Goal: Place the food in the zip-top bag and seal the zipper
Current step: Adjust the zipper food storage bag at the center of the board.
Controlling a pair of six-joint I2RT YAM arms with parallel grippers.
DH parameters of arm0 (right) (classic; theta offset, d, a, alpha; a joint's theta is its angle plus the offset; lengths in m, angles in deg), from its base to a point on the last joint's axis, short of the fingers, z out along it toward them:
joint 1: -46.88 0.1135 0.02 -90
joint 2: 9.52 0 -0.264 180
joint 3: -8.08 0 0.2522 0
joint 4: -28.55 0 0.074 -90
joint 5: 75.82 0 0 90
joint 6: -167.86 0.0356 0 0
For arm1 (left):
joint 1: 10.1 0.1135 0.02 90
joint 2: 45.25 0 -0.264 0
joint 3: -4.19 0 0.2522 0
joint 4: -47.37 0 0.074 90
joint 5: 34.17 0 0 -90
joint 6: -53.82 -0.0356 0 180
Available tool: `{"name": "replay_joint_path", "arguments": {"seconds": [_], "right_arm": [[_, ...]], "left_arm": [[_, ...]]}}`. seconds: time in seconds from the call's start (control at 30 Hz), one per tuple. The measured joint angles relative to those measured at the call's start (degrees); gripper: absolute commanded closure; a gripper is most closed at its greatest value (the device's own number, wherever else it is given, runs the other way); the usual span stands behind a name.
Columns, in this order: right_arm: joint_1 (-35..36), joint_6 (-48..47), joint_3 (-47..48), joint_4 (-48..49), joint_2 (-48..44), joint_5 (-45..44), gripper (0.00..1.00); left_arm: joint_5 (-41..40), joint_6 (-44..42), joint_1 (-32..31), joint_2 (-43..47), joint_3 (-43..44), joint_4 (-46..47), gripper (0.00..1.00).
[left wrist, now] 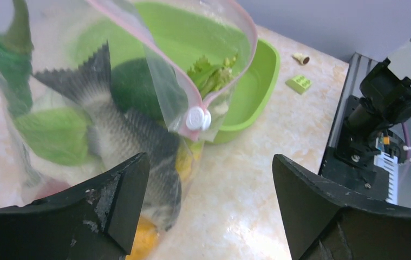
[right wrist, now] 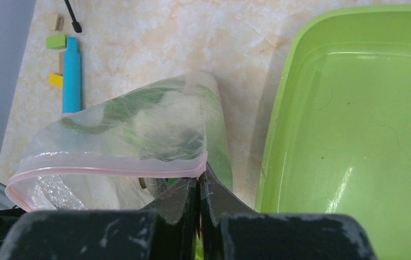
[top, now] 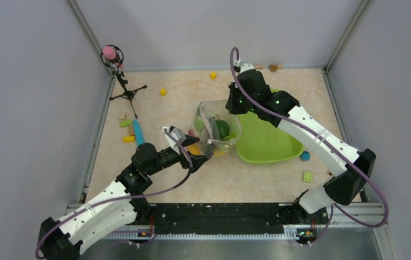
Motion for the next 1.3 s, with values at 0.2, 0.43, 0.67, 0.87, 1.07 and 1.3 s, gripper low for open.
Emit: {"name": "replay_joint_path", "arguments": {"seconds": [0.2,0.43,0.67,0.87,1.07,1.3], "right_arm": [[0.0,0.2,-0.3,0.6,0.0,0.8,1.00],[0.0,1.0,-3.5,2.8,-1.9,2.3,1.00],[0.0,1.5,-4.3,3.1,-2.6,2.9,1.00],[0.0,2.1,-6.4,5.0,-4.0,2.8,1.00],[-1.3,2.1,-7.4,5.5,-5.7,2.7,1.00],[-6.0,-0.7,-7.5,3.1,-5.9,-2.9,1.00]], "left_arm": [[0.1,-0.9,-0.7,-5.0,-0.9,12.2,0.28],[1.4,-1.7,-1.2,-11.0,-1.1,18.4,0.50],[3.1,-3.4,-2.2,-14.0,-0.9,19.7,0.63],[3.2,-5.9,-3.5,-16.7,1.8,18.3,1.00],[1.1,-6.5,-3.9,-15.2,3.7,15.9,1.00],[-4.4,-2.6,-4.0,-5.2,4.4,4.0,1.00]]}}
